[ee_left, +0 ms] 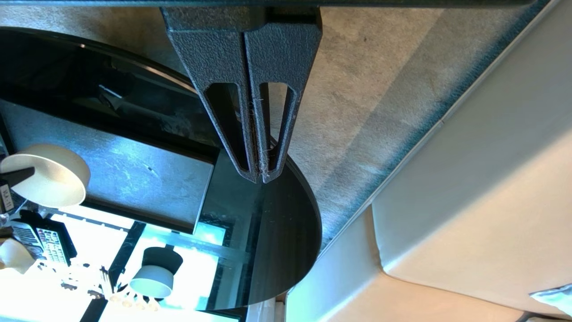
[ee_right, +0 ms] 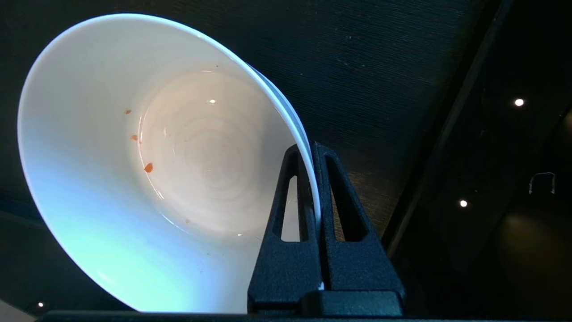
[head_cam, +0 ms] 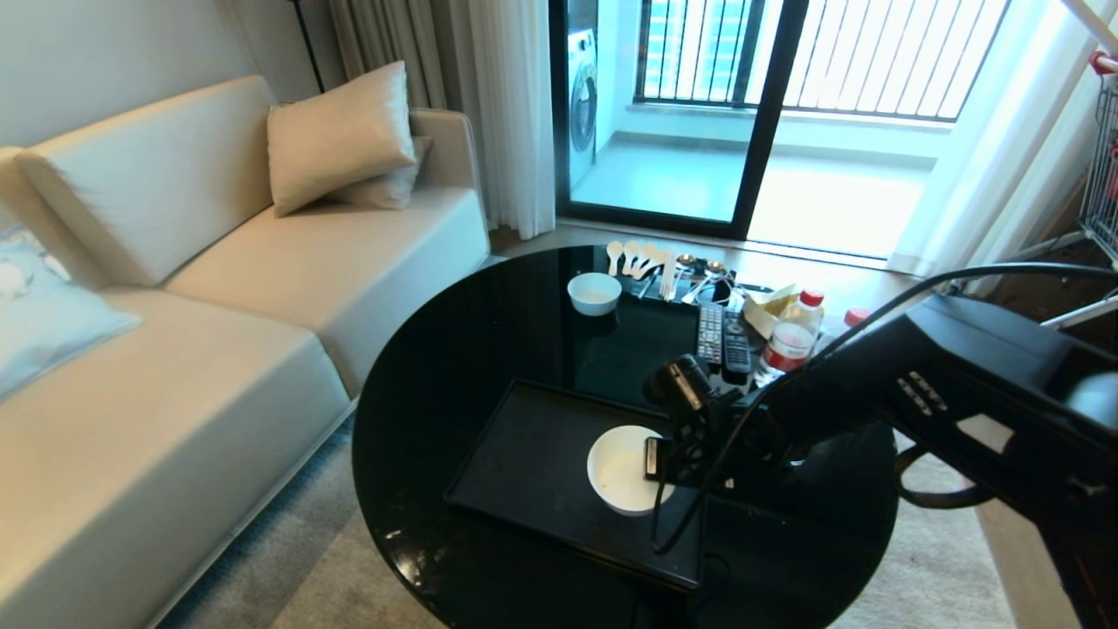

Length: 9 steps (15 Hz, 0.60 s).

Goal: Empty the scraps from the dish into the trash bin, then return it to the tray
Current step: Put the bowl back to the table

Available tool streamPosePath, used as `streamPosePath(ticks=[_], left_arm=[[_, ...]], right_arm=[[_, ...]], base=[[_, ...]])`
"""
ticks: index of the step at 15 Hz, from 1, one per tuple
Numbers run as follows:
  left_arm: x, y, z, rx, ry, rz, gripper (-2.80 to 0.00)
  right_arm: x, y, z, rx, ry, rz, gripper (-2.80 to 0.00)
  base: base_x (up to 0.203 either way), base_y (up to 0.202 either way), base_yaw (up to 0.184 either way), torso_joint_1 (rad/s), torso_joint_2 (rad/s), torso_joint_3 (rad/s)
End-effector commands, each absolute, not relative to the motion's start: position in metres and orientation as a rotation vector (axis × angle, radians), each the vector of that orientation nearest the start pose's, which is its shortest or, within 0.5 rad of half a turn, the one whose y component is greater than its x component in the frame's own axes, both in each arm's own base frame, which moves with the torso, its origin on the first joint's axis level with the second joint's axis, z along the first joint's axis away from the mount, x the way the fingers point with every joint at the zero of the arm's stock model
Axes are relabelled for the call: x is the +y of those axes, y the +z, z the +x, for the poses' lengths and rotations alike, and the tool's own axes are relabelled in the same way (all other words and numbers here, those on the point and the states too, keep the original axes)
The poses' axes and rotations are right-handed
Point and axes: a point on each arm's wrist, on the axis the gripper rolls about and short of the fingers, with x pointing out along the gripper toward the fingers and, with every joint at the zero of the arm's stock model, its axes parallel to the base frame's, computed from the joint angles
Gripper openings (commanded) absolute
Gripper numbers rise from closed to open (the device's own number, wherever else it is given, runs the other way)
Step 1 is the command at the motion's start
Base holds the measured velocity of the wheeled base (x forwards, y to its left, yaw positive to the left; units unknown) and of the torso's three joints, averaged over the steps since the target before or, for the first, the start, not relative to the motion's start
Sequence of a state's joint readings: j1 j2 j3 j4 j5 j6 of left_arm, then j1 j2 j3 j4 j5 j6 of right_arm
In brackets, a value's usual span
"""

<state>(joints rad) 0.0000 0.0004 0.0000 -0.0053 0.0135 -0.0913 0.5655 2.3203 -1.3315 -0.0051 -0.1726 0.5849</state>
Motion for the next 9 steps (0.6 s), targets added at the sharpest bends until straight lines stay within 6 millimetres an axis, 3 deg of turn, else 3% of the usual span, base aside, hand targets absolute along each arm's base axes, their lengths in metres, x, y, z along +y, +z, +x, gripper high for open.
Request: streamPosePath(ticks=[1,9], left_arm=[[0.0003,0.0761,-0.0228,-0.007,0.014,-0.092,-2.8],[0.0003,0.0761,-0.0228,-0.007,0.014,-0.092,-2.8]], right_arm=[[0.2207,0.0222,0.3583,0.998,0.067,0.18,-2.8],[0.2178,0.0206,0.3598,1.002,0.053,0.194,-2.8]], base=[[0.0,0.0,0.0,0.0,0.0,0.0],[0.0,0.0,0.0,0.0,0.0,0.0]])
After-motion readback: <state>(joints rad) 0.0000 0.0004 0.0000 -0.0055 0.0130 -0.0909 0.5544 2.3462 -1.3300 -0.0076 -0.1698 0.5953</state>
